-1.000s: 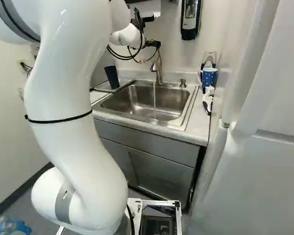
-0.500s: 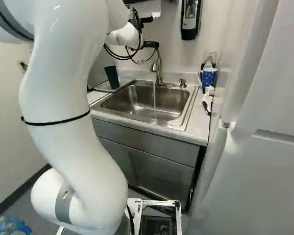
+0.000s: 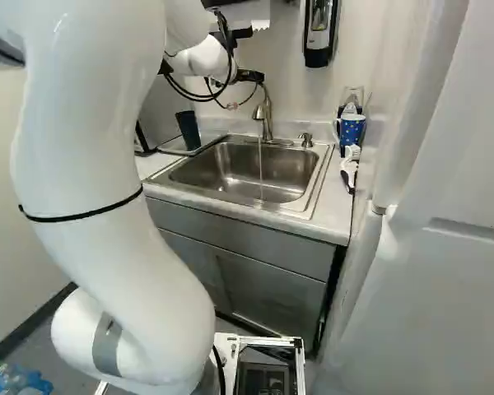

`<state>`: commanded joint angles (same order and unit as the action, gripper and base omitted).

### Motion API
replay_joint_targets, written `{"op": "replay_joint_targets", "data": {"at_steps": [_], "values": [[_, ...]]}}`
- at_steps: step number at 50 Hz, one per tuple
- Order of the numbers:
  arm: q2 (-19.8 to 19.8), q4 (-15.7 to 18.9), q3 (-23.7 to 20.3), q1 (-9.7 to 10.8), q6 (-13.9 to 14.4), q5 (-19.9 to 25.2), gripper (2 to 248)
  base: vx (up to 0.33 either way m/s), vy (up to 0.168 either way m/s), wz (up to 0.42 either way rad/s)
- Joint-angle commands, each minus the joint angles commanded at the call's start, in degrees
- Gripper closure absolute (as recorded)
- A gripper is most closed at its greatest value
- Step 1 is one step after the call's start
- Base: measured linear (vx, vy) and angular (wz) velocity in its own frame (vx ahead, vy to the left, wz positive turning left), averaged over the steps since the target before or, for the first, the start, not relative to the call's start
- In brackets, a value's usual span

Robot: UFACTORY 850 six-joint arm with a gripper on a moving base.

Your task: Rinse the cup and place it in the tray

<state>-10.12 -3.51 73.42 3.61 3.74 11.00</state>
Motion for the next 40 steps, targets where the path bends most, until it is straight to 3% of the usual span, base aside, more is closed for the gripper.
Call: {"op": "replay_joint_targets", "data": {"at_steps": [40], "values": [[6.7,0.0,-7.2,0.2,0.0,-1.9,3,0.000,0.000,0.000]]}}
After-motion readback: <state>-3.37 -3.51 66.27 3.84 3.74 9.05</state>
